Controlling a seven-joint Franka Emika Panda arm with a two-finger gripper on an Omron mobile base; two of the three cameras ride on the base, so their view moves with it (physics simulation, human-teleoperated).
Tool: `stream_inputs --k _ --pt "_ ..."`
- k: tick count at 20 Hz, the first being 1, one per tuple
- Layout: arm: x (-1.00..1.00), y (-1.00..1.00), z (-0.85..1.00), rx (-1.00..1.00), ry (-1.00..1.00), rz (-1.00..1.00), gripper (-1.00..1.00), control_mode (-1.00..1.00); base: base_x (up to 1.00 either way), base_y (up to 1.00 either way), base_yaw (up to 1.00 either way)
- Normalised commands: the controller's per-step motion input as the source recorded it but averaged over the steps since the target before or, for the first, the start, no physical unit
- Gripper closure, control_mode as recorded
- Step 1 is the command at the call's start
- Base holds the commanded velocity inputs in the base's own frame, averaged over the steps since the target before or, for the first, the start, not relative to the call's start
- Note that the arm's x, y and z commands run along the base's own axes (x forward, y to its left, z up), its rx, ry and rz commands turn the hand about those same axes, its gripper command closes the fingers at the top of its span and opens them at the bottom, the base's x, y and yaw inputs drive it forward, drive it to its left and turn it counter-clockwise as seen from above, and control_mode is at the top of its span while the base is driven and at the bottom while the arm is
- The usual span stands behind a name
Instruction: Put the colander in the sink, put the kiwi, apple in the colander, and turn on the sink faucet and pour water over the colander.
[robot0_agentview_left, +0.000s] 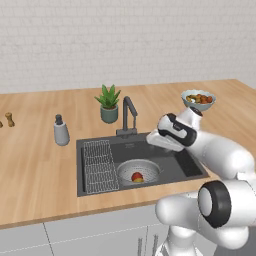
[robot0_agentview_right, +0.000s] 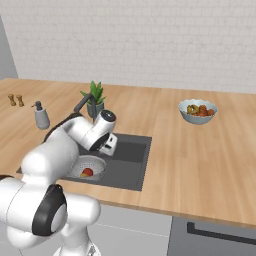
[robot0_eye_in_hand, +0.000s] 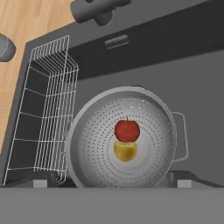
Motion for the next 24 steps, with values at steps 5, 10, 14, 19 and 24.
stream_inputs --k 5,10,14,19,24 --pt "0.61 0.0 0.17 0.05 -0.13 -0.06 -1.0 -1.0 0.0 0.0 0.0" --pt "0.55 0.0 0.17 0.06 -0.1 -0.05 -1.0 -1.0 0.0 0.0 0.0" --pt "0.58 0.0 0.02 0.05 -0.06 -0.05 -1.0 -1.0 0.0 0.0 0.0" --pt "0.55 0.0 0.0 0.06 -0.05 -0.04 -1.0 -1.0 0.0 0.0 0.0" --pt "0.47 0.01 0.0 0.08 -0.04 -0.03 -1.0 -1.0 0.0 0.0 0.0"
